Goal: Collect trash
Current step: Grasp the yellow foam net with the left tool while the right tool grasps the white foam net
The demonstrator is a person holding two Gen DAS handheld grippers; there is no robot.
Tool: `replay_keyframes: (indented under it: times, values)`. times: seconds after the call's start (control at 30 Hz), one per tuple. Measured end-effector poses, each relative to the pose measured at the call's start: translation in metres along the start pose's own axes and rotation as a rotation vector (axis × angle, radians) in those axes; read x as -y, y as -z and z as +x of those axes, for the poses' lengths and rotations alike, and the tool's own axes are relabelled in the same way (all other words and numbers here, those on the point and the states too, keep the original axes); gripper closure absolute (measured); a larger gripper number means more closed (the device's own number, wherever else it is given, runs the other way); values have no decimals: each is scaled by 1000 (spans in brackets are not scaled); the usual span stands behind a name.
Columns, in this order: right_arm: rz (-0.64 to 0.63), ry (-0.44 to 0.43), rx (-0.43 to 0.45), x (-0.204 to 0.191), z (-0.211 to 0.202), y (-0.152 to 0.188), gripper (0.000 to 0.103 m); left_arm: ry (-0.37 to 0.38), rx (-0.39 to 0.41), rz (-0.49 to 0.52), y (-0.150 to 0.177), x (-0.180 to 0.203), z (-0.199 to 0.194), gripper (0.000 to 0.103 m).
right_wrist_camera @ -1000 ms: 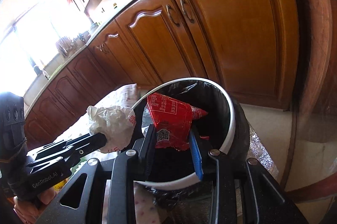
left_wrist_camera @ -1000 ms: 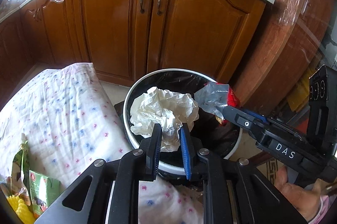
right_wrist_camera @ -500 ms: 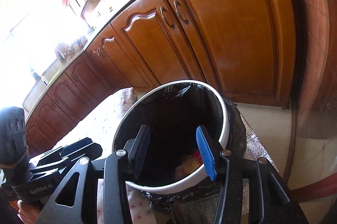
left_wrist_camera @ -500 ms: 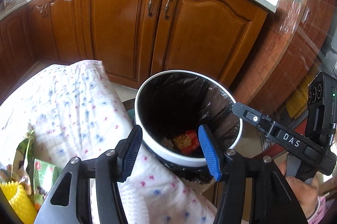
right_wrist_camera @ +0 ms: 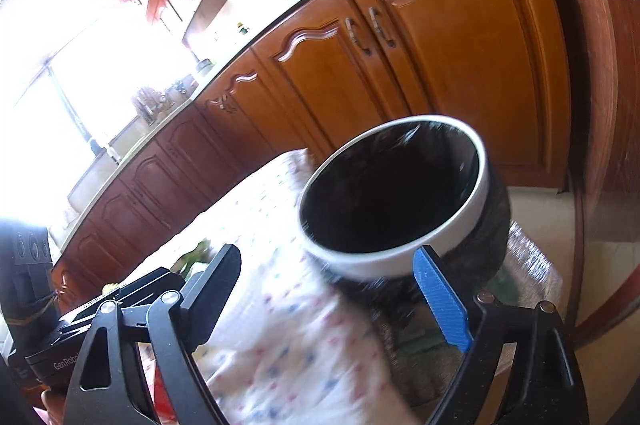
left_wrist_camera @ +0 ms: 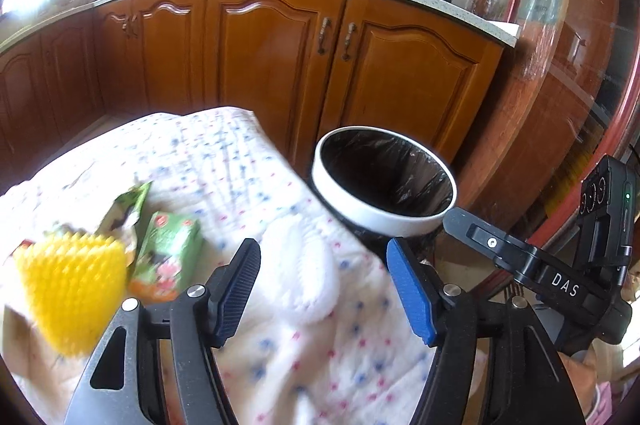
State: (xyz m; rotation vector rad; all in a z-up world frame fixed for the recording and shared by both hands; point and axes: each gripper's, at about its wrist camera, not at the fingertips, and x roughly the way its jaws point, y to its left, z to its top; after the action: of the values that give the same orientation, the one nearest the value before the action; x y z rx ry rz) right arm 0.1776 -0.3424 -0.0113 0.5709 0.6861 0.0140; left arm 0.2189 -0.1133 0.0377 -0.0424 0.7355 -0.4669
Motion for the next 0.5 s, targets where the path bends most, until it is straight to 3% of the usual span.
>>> replay_keyframes:
  times: [0.5]
  values:
    - [-31,-55,-83,-57,9,62,13,-111,53,-163,65,-75,-87,36]
